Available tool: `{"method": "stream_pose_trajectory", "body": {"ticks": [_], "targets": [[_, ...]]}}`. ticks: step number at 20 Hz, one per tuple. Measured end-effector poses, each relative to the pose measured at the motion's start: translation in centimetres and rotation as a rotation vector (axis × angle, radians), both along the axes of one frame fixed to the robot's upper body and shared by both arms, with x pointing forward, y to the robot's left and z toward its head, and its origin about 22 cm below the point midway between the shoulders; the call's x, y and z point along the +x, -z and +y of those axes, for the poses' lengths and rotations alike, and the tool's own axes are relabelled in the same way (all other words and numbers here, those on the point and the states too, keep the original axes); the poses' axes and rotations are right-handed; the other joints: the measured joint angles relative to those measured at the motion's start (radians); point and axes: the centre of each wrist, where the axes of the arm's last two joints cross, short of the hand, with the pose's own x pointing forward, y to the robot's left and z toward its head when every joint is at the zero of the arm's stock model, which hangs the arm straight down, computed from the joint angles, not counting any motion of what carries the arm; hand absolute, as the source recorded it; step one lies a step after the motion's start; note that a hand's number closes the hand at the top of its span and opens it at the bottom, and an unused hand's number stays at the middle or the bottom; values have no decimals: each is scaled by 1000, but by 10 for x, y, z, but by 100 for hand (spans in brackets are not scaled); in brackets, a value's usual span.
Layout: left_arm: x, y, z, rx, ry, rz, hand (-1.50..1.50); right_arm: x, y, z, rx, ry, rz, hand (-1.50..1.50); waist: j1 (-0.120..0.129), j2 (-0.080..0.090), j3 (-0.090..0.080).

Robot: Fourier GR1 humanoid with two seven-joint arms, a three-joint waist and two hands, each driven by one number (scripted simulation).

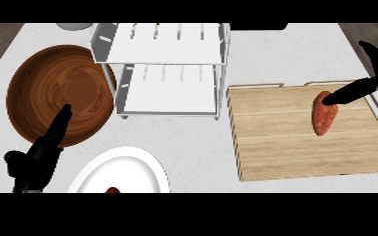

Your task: Pick the sweet potato from the tray and place it in the tiered basket

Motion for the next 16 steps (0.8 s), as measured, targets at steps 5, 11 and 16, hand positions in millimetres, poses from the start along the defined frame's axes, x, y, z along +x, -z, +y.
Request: {"method": "stream_pose_trajectory", "body": {"ticks": [5, 11, 16], "targets": [[2, 5, -5, -5, 19, 6, 0, 13, -37, 31, -38, -31, 173, -150, 8, -1, 6], [6, 6, -4, -9, 16, 27, 0, 17, -55, 51, -48, -41, 197, -150, 6, -1, 11], [6, 8, -8, -10, 18, 29, 0, 20, -48, 53, -123, 4, 222, -150, 9, 2, 12]]}}
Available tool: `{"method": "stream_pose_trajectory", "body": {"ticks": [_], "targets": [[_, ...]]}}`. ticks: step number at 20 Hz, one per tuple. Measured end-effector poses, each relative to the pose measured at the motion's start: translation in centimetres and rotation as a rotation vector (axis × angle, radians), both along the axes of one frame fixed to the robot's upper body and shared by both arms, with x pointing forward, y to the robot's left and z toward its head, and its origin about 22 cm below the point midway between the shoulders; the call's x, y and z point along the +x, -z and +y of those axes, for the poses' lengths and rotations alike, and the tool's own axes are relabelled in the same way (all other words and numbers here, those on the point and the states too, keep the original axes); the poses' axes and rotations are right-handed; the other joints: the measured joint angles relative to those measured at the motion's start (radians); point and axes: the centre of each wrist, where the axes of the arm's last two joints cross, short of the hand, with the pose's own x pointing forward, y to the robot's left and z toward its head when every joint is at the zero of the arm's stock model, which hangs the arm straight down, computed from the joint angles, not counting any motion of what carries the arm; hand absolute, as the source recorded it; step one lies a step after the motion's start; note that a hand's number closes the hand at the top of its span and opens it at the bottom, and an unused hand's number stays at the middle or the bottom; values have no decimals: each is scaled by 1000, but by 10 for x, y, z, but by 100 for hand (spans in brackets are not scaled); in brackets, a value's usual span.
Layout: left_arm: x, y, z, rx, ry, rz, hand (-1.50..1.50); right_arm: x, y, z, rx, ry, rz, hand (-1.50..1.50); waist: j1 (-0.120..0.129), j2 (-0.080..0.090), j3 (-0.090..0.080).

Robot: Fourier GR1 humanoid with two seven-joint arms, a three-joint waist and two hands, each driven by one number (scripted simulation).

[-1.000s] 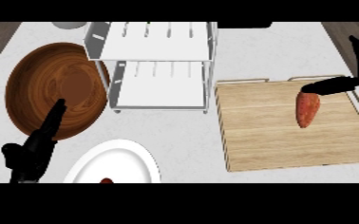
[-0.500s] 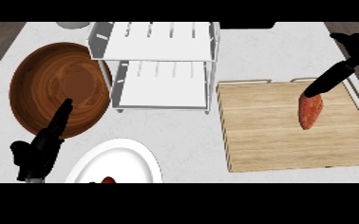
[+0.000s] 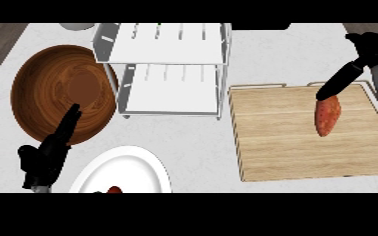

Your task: Pick the sweet potato from the tray and place it in the tiered basket

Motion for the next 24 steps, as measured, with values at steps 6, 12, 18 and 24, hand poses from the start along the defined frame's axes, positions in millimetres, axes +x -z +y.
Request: {"method": "stream_pose_trajectory", "body": {"ticks": [6, 12, 18, 24], "targets": [[-1, 7, -4, 2, 3, 7, 0, 1, 23, -7, -12, 42, 81, -150, -6, 1, 1], [2, 7, -4, -3, 8, 24, 0, -3, 46, -12, 8, 63, 117, -150, -5, 3, -1], [4, 8, -5, -10, 4, 34, 0, -7, 70, -19, 4, 110, 149, -150, -6, 4, -1], [5, 12, -8, -21, 5, 30, 0, -12, 87, -20, 18, 135, 164, -150, -5, 3, -1]]}}
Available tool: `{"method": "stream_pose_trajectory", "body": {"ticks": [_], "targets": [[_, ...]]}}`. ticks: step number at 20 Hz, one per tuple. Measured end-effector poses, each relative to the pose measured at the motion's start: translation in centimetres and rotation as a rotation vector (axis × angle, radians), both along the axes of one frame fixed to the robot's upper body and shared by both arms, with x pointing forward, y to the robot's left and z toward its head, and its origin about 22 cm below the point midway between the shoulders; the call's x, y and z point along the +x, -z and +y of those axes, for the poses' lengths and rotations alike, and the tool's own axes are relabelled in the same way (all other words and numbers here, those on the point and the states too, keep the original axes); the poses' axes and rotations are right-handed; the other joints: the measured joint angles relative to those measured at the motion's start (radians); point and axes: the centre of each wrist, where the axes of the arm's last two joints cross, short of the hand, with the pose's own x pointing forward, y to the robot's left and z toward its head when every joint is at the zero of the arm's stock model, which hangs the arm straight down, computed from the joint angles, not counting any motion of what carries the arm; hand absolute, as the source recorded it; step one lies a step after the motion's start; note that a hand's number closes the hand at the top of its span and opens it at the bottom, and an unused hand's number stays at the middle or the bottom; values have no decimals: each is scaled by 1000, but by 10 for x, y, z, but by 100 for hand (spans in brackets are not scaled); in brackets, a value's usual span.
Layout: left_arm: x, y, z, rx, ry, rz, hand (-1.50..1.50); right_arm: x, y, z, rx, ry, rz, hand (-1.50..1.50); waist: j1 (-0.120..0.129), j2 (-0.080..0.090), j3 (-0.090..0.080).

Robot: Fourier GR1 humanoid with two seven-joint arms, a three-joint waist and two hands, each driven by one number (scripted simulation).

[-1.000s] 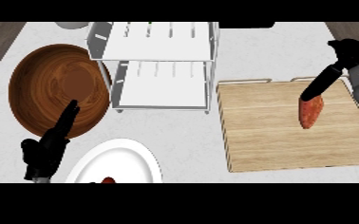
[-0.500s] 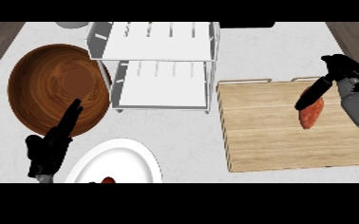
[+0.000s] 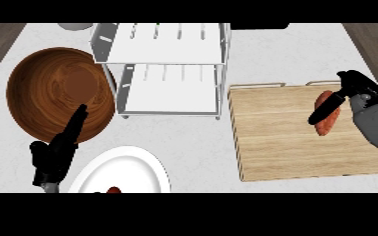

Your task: Pick the sweet potato from the tray and place it in the tiered basket

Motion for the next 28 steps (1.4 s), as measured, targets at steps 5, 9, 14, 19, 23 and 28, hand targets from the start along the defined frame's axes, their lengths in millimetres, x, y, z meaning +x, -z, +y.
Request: {"method": "stream_pose_trajectory", "body": {"ticks": [5, 9, 14, 19, 23, 28], "targets": [[1, 1, -2, -4, -1, -5, 0, -7, 15, -3, 14, 11, 15, -150, 3, 1, 0], [3, 2, -1, -7, 6, -10, 0, -10, 23, -1, 26, 17, 17, -150, 4, 1, 0], [5, 2, -2, -12, 8, -10, 0, -11, 27, -2, 41, 21, -40, 150, 7, 2, 0], [6, 2, -4, -6, 12, -17, 0, -12, 29, 0, 14, 5, -115, 150, 12, 3, 0], [7, 1, -5, -10, 15, -11, 0, -12, 32, 0, -1, 7, -145, 150, 15, 4, -1], [8, 2, -6, -12, 16, -12, 0, -9, 26, 5, -32, -19, -184, 150, 15, 3, 0]]}}
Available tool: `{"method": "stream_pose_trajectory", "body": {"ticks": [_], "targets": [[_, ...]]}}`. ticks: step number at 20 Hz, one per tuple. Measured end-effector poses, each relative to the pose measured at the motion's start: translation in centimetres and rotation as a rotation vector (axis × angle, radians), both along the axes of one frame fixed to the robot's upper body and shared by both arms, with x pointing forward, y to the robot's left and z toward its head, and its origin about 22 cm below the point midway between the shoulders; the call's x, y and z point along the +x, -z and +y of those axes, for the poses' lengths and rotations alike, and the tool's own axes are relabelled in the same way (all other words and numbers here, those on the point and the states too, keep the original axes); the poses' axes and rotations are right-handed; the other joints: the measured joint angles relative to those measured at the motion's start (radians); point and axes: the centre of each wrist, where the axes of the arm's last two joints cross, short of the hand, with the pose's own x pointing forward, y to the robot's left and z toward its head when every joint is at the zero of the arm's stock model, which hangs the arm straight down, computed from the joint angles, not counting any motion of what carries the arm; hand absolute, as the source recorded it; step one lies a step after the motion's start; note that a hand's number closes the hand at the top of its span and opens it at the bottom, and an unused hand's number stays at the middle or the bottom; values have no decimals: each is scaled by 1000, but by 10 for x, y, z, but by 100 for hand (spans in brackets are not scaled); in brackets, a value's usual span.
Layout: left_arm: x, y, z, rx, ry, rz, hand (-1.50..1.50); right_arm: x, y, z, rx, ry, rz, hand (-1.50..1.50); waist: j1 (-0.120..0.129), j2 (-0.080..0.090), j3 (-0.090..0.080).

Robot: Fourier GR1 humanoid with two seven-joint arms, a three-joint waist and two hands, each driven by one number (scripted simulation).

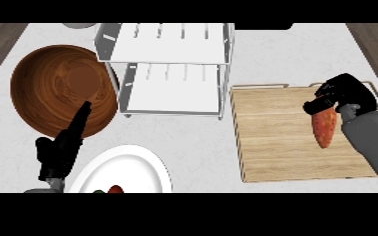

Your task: Pick the sweet potato from the tray and place it in the tiered basket

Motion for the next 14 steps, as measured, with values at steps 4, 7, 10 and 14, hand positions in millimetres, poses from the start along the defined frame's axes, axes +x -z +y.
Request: {"method": "stream_pose_trajectory", "body": {"ticks": [4, 7, 10, 14], "targets": [[-1, 0, 1, -2, 0, 0, 0, -9, -1, 7, -65, -236, -43, 150, -5, -1, 0], [-2, 0, 2, -5, -1, 1, 0, -19, 1, 14, -114, -449, -82, 150, -8, -1, 0], [-5, 3, 4, -5, -9, -2, 0, -24, -9, 15, -88, -557, -188, 150, -18, -4, 2], [-8, 4, 8, -5, -26, 7, 0, -26, -36, 26, 80, -635, -373, 150, -35, -10, 2]]}}
